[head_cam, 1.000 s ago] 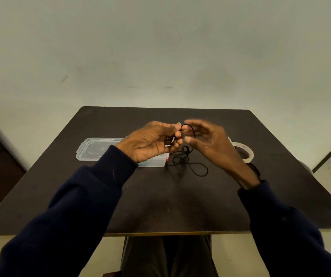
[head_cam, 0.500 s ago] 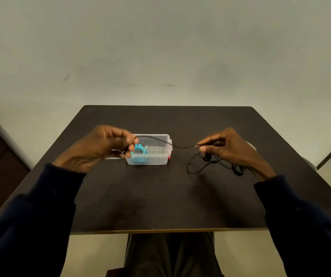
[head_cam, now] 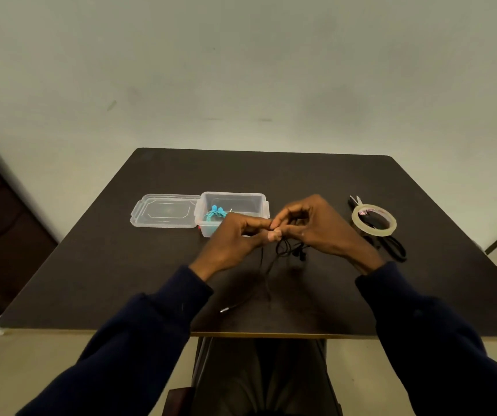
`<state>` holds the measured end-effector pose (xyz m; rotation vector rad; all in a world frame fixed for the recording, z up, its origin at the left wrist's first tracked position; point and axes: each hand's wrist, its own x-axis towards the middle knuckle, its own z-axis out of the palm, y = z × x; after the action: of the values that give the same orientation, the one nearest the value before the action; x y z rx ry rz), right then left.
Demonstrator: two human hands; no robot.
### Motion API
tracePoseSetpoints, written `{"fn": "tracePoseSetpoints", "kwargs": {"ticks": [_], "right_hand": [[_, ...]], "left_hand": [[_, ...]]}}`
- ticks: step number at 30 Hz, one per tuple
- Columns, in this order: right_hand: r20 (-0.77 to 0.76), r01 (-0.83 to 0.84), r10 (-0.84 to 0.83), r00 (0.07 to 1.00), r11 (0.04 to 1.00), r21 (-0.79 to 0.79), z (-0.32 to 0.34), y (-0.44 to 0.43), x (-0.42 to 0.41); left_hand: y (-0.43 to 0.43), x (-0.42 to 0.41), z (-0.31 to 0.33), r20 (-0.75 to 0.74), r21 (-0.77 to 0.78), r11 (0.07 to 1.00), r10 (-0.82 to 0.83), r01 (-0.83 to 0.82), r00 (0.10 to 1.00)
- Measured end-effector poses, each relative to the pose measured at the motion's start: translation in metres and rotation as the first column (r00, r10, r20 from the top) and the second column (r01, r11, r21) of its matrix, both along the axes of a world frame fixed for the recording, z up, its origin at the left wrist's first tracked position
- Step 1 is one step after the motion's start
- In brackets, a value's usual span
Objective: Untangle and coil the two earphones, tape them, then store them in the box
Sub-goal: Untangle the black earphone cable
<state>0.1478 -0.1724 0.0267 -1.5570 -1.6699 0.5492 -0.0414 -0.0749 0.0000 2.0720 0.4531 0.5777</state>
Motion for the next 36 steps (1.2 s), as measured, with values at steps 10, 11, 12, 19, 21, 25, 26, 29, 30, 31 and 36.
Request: {"fn": "tracePoseSetpoints", "kwargs": {"ticks": [10, 11, 12, 19, 21, 25, 26, 29, 30, 31, 36], "right_hand": [[0.049, -0.002, 0.012, 0.999, 0.984, -0.18, 0.001, -0.016, 0.029], [0.036, 0.004, 0.003, 0.999, 0.983, -0.184, 0.002, -0.017, 0.031], [0.002, 0.012, -0.011, 1.0, 0.982, -0.187, 0.002, -0.019, 0.033], [0.017, 0.069, -0.067, 0.998, 0.987, -0.144, 0.0, -0.013, 0.028], [0.029, 0.067, -0.064, 0.998, 0.991, -0.113, 0.001, -0.012, 0.023], [0.029, 0.049, -0.047, 0.998, 0.995, -0.085, 0.003, -0.013, 0.016], [0.025, 0.053, -0.051, 0.998, 0.996, -0.071, 0.002, -0.013, 0.015], [0.004, 0.06, -0.06, 0.998, 0.998, -0.03, -0.001, -0.014, 0.012], [-0.006, 0.055, -0.055, 0.998, 0.998, -0.025, -0.002, -0.015, 0.011], [-0.014, 0.047, -0.047, 0.999, 0.999, -0.02, -0.003, -0.016, 0.01], [-0.009, 0.027, -0.027, 1.0, 1.0, 0.005, -0.002, -0.02, 0.009]], "left_hand": [[0.023, -0.021, 0.02, 0.025, 0.092, 0.979, 0.181, -0.182, 0.983], [0.025, -0.027, 0.024, 0.033, 0.106, 0.975, 0.194, -0.196, 0.98], [0.027, -0.033, 0.028, 0.032, 0.112, 0.972, 0.205, -0.208, 0.978], [0.031, -0.055, 0.036, -0.298, 0.092, 0.984, 0.17, -0.149, 0.939], [0.029, -0.052, 0.03, -0.383, 0.098, 0.988, 0.147, -0.118, 0.912], [0.016, -0.037, 0.018, -0.372, 0.018, 0.999, 0.053, -0.05, 0.927], [0.011, -0.031, 0.015, -0.338, -0.016, 0.999, 0.039, -0.047, 0.94], [-0.002, -0.017, 0.009, -0.206, -0.023, 0.996, 0.083, -0.09, 0.975], [-0.005, -0.013, 0.007, -0.15, -0.02, 0.994, 0.103, -0.107, 0.983], [-0.008, -0.011, 0.006, -0.09, -0.028, 0.993, 0.112, -0.114, 0.99], [-0.011, -0.008, 0.0, 0.106, -0.14, 0.985, 0.116, -0.1, 0.988]]}}
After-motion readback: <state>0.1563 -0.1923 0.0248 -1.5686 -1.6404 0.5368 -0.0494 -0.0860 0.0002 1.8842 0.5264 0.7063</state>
